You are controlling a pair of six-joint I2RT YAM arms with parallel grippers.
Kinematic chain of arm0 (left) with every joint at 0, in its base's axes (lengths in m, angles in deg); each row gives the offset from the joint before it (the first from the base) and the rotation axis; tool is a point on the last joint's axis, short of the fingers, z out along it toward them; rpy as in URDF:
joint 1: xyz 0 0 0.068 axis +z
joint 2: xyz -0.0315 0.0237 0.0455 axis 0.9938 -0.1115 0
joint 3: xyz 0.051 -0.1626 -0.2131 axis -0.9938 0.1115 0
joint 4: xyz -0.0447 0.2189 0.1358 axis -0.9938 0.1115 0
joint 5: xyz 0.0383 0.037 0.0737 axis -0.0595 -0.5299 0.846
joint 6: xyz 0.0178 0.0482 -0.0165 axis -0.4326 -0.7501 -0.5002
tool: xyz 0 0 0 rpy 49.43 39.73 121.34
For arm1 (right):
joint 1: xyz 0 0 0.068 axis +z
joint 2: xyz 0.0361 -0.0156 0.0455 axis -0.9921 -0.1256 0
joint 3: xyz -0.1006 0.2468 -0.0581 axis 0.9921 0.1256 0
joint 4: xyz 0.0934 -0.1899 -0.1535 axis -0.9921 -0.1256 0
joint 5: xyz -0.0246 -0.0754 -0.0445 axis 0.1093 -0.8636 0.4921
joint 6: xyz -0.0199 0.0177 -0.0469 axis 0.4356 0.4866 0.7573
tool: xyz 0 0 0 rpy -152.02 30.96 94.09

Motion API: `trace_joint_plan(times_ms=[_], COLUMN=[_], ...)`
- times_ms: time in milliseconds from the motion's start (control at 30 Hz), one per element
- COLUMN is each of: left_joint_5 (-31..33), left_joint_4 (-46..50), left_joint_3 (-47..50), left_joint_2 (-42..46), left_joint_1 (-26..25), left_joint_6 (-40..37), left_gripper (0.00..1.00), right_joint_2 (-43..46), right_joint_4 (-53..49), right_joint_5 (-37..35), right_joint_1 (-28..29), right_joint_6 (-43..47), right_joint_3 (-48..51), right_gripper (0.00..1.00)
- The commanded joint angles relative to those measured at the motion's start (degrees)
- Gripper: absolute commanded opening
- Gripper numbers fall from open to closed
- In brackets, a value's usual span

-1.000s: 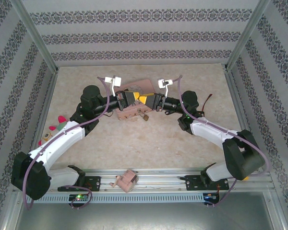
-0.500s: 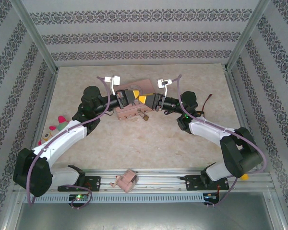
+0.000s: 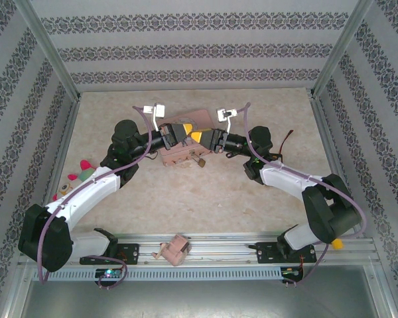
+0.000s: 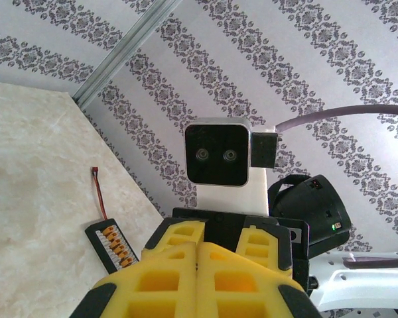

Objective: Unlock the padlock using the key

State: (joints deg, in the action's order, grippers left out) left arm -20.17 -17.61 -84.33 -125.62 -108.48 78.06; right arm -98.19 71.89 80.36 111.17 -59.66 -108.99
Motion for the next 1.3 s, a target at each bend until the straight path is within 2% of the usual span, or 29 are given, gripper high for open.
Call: trace_joint_plan(times_ms=[0,200,367,567,800,1033,1167,1200,1233,1267], left_joint_5=[-0.6,0.1,1.0,1.9,2.1,2.0,2.7,3.1,3.6,4.2], left_joint_4=[-4.2,-5.6,-6.9,-8.3,-8.8,-9.2,-9.2,-9.0,-8.7,-8.3], left_joint_3=[0.6,1.2,1.5,1.9,2.0,2.1,2.4,2.4,2.5,2.6], left_joint_2=[-0.4,-0.8,-1.1,-1.1,-1.1,-1.2,-1.0,-0.9,-0.8,-0.6], left_joint_1=[0.8,0.9,0.9,1.4,1.5,1.6,1.7,1.6,1.8,1.7], left_joint_6=[1.0,1.9,2.5,3.2,3.6,3.9,4.2,4.3,4.4,4.6], left_gripper=[0.00,0.00,0.00,0.00,0.00,0.00,0.00,0.05,0.16,0.32], right_joint_2=[-0.7,-1.6,-2.2,-2.5,-2.5,-2.8,-2.9,-2.9,-2.9,-2.9], right_joint_4=[4.1,5.1,5.9,6.0,6.3,6.5,6.5,6.3,6.1,5.8], right_joint_5=[0.3,0.7,0.9,0.8,0.6,0.5,0.4,0.1,-0.1,-0.3], right_joint_1=[0.8,1.1,1.1,1.1,1.1,1.0,0.9,0.7,0.5,0.3], right_joint_6=[-0.4,-1.0,-1.7,-1.9,-1.9,-2.3,-2.1,-2.1,-2.1,-2.2], right_joint_3=[-2.0,-2.9,-3.0,-2.7,-2.4,-2.6,-2.4,-2.2,-2.1,-1.8], right_gripper=[0.27,0.24,0.17,0.21,0.21,0.03,0.00,0.00,0.00,0.00])
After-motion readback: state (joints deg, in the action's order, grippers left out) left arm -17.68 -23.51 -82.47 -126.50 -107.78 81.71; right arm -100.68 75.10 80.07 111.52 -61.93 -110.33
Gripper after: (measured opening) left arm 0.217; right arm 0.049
